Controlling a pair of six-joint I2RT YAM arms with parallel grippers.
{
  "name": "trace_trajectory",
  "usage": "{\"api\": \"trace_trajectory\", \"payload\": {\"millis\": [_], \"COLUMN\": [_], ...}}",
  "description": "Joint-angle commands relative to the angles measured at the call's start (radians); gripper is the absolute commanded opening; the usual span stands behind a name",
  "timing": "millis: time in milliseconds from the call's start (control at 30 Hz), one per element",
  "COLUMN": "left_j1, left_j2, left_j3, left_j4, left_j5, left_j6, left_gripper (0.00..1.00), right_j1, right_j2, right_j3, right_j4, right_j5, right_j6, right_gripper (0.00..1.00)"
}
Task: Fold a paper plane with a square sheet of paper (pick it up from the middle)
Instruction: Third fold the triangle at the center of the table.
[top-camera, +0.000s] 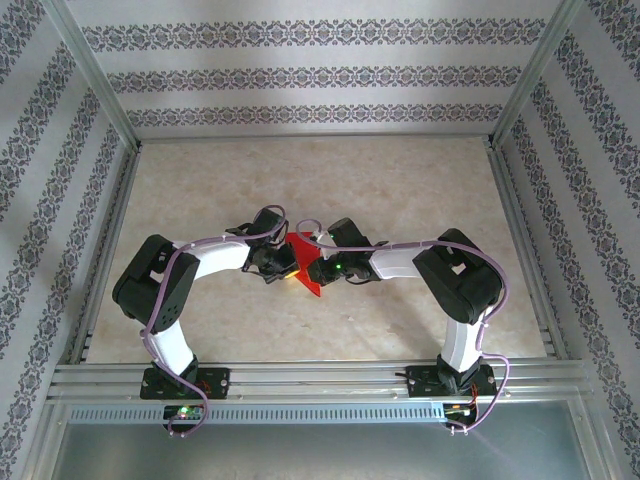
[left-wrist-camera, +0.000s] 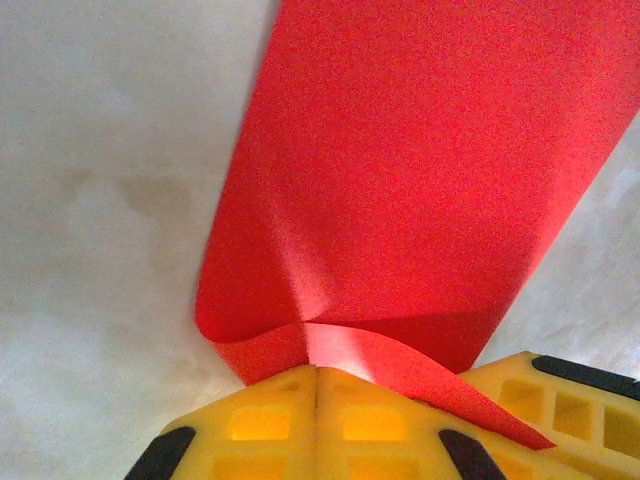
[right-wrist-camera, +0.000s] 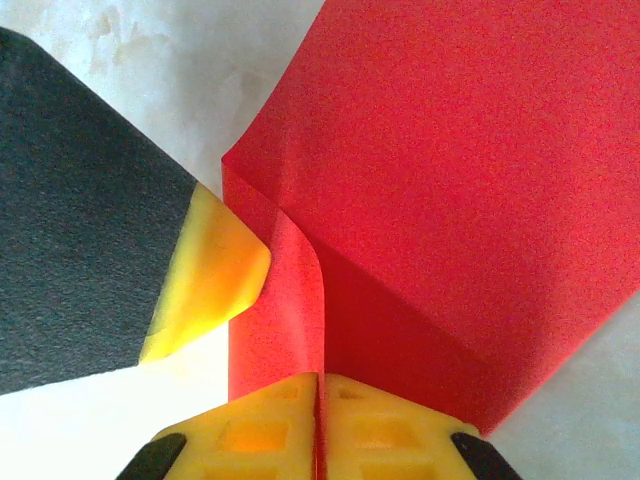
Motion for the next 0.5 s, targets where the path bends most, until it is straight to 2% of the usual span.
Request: {"api": "trace_trajectory", "payload": {"millis": [0,200,467], "left_j1": [-0.014,-0.014,-0.014], "left_j2": [0.026,0.041,0.048], "left_j3": [-0.014,-0.018,-0.024], "left_j4": [0.003,-0.018,-0.045], "left_j5": [-0.017,-0.026,-0.036], "left_j6": [-0.006,-0.001,0.012], "left_gripper": [0.03,0.03,0.01], "right_j1": [-0.009,-0.011,-0.066], "right_j2": [0.034,0.017,-0.124], "right_j3": [-0.002,0.006,0.012], "right_j4": [-0.059,-0.061,-0.09], "right_j5": [0.036,0.023,0.009], "right_j6": [-0.02,0.006,0.143], "right_gripper": [0.1,0.13,0.29]}}
